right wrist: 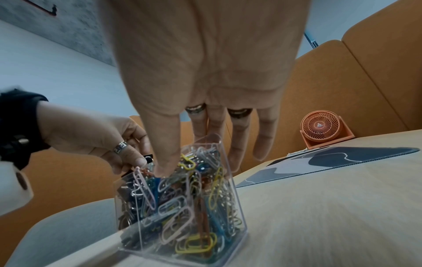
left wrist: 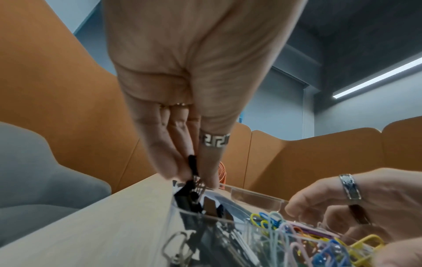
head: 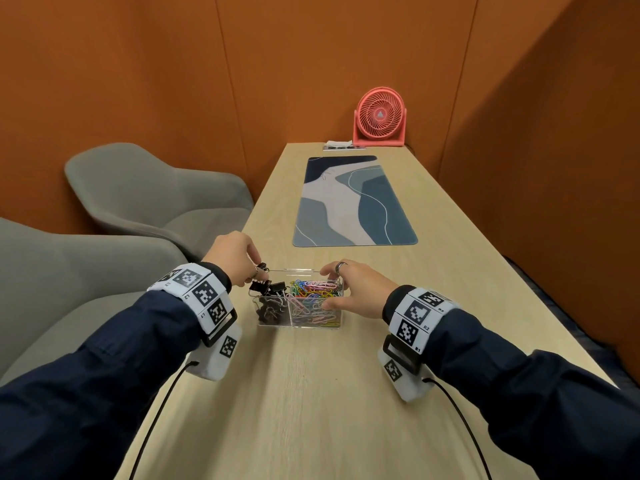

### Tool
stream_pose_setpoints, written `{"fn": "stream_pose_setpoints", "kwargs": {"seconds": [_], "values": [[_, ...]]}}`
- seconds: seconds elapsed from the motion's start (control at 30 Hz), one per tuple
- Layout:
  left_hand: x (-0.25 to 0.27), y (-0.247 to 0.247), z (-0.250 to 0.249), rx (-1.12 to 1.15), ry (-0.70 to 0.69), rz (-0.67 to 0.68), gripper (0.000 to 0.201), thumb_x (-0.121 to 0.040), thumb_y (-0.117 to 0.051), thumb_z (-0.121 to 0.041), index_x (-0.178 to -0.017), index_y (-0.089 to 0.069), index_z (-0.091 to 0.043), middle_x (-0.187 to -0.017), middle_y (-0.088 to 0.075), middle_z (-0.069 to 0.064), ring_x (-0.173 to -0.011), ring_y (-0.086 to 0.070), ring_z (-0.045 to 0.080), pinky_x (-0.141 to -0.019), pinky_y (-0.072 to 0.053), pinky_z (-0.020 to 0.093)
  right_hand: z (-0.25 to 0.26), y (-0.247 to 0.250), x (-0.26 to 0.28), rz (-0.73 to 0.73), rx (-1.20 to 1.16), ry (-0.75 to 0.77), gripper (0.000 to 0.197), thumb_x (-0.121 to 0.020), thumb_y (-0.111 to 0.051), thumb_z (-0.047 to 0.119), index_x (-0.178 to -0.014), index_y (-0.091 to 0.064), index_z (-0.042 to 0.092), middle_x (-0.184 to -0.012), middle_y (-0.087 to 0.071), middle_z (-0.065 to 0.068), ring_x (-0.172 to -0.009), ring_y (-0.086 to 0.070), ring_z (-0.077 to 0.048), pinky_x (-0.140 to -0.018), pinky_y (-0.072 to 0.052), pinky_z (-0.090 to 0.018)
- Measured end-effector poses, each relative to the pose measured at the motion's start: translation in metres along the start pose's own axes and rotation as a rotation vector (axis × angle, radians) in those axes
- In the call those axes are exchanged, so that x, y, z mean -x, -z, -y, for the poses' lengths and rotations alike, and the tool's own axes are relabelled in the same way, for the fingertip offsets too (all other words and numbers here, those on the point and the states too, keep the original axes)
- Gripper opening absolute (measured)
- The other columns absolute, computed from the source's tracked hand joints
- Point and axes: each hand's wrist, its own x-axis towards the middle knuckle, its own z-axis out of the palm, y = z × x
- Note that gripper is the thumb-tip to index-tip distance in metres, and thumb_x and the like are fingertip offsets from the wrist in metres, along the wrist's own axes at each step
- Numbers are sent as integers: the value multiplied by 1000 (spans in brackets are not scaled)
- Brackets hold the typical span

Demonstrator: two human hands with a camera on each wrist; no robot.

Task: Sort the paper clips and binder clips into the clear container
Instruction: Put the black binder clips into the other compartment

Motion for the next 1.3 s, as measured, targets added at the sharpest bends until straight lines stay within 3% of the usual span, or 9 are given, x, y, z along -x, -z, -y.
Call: {"fn": "stream_pose_setpoints", "kwargs": {"seconds": [0.1,0.2,0.33,0.47,0.67,0.9,1.03,1.13,1.3], "values": [[0,-3,0,126,20,-7,23,-70,-82,-8,-71,-59,-7,-58,-63,7,-34,-55,5,-42,-49,18,0,0,0,1,-5,-1,55,-83,-67,30,-132,-44,18,-128,-52,-4,-111,-52,-16,-91,-38,-23],[2,-2,0,162,34,-6,19,-73,-79,-7,-72,-60,-6,-53,-63,4,-37,-57,6,-45,-52,19,-1,0,-1,0,-7,-2,55,-83,-67,30,-131,-44,18,-128,-52,-4,-110,-52,-15,-88,-35,-20],[3,1,3,75,7,8,18,-73,-80,-10,-81,-64,-8,-74,-68,11,-55,-61,18,-53,-54,25,-1,-1,-1,0,-12,-4,54,-83,-67,30,-131,-44,18,-128,-52,-4,-108,-51,-14,-87,-34,-19],[2,-1,4,92,-12,17,17,-73,-77,-2,-78,-63,-11,-74,-67,12,-56,-64,19,-64,-59,32,-1,-1,-1,-1,-8,5,54,-83,-66,30,-131,-44,18,-128,-52,-4,-100,-47,-10,-87,-35,-20],[3,-4,4,130,-34,22,20,-71,-77,3,-74,-60,-8,-70,-66,11,-53,-64,16,-45,-53,19,0,-1,0,6,-5,-2,54,-83,-66,30,-131,-44,18,-128,-52,-4,-103,-49,-12,-87,-36,-21],[-2,-6,10,52,-68,51,17,-73,-80,-9,-70,-63,-11,-71,-70,11,-59,-62,16,-58,-54,28,0,0,0,1,-8,-2,55,-83,-67,30,-131,-44,18,-128,-53,-4,-109,-51,-15,-89,-36,-21],[-1,-6,11,-66,-106,43,6,-76,-77,-18,-76,-74,-13,-72,-67,4,-62,-54,12,-56,-47,25,0,0,1,-5,-10,4,55,-83,-67,30,-131,-44,18,-127,-53,-5,-100,-48,-10,-88,-36,-20],[-2,-6,12,-122,-96,23,10,-81,-73,-23,-85,-75,-14,-68,-57,-4,-72,-53,14,-63,-39,24,0,-1,1,-7,-13,1,55,-83,-68,30,-131,-44,18,-127,-53,-5,-103,-50,-13,-88,-35,-19],[-4,0,12,-201,-83,64,22,-85,-65,-38,-90,-75,-19,-80,-63,1,-84,-56,18,-69,-41,28,1,1,1,-4,-14,-3,56,-83,-68,30,-132,-44,18,-128,-52,-4,-111,-51,-15,-87,-34,-18]]}}
